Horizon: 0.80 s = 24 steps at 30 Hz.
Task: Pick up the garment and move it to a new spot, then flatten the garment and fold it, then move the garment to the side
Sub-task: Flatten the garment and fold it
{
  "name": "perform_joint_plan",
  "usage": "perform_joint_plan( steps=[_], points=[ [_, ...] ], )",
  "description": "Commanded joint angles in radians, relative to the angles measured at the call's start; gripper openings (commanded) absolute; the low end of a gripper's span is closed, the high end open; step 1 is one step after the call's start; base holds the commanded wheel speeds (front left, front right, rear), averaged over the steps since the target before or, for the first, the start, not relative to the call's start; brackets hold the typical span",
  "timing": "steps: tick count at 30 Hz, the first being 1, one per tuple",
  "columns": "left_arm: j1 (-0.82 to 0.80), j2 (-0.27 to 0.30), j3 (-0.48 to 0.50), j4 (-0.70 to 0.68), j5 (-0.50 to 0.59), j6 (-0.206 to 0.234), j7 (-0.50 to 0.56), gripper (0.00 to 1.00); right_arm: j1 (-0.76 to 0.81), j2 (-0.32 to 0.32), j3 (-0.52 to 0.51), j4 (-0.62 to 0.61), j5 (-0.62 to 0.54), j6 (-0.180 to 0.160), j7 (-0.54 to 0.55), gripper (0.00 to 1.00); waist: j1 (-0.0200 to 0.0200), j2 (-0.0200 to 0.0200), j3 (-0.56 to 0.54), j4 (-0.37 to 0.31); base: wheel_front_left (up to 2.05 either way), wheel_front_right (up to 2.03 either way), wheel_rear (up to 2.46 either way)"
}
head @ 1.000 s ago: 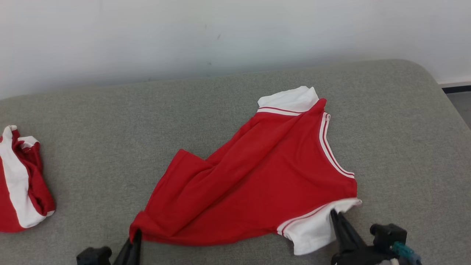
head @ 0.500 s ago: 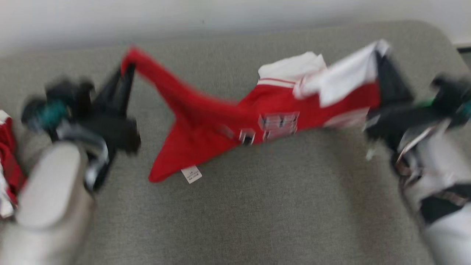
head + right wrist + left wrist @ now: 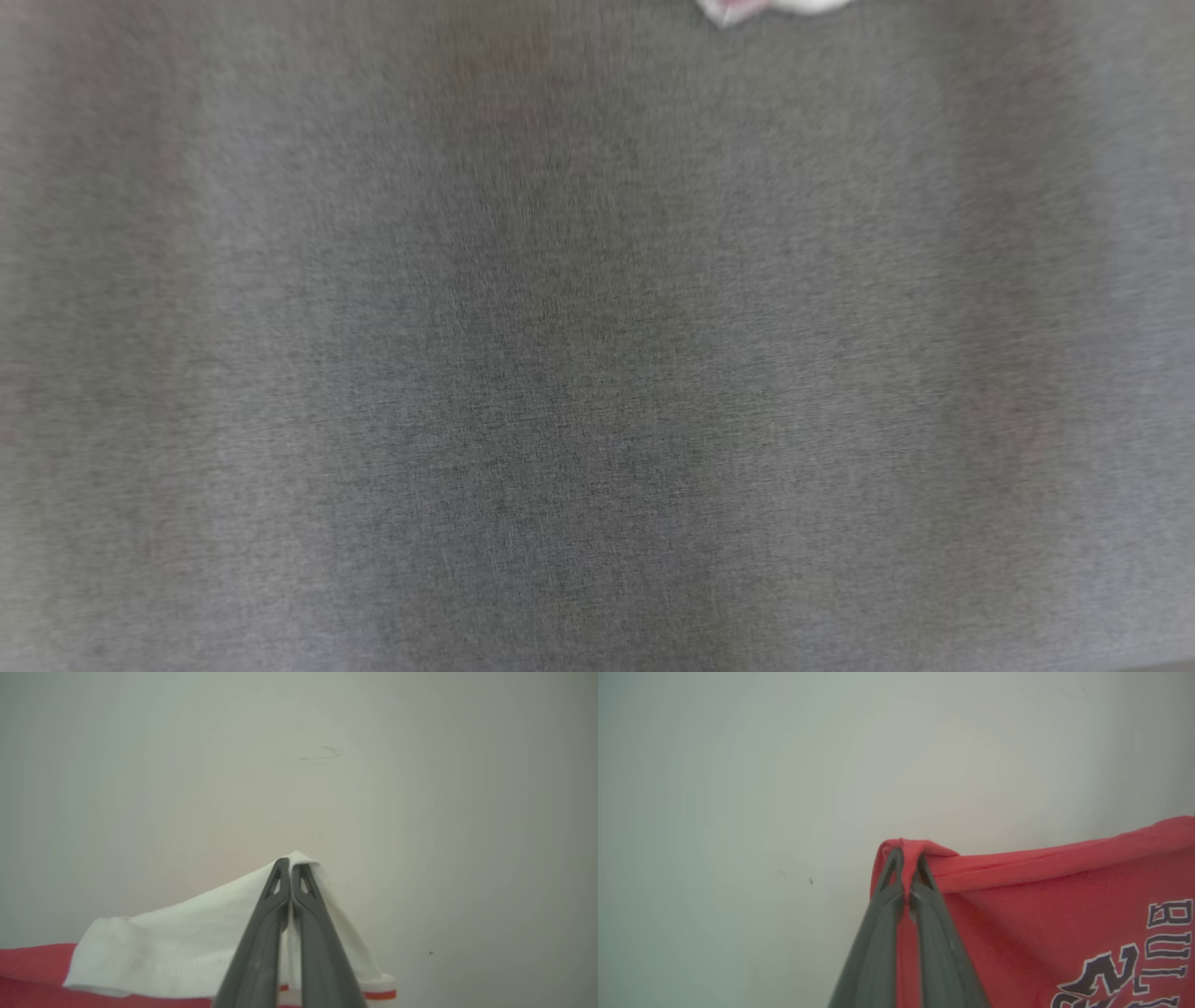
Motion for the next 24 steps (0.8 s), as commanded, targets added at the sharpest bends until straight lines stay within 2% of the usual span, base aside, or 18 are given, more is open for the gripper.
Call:
perform_joint_plan(
  steps=[1,11,17,24],
  points=[
    [-0.081,0.004,0.013,0.039,-0.007,0.001,-0.002,0.0,-0.082,0.005,0.005,0.029,-0.01,0.003,0.006,0.0,-0.0004,-0.0004,0.132,-0.006,0.0,0.0,0.0],
    [-0.414,-0.006,-0.046,0.216,0.025,0.001,-0.006,0.0,-0.437,0.015,0.081,0.22,-0.088,0.003,0.006,0.0,-0.0004,-0.0004,0.187,-0.02,0.0,0.0,0.0],
    [-0.528,-0.011,-0.064,0.328,0.024,0.001,-0.018,0.0,-0.539,0.04,0.12,0.342,-0.106,0.003,-0.017,0.0,-0.0004,-0.0004,0.188,-0.034,0.0,0.0,0.0],
    [-0.561,-0.029,-0.086,0.41,0.005,0.001,-0.053,0.0,-0.596,0.056,0.16,0.432,-0.089,0.003,-0.042,0.0,-0.0004,-0.0004,0.199,-0.042,0.0,0.0,0.0]
  ],
)
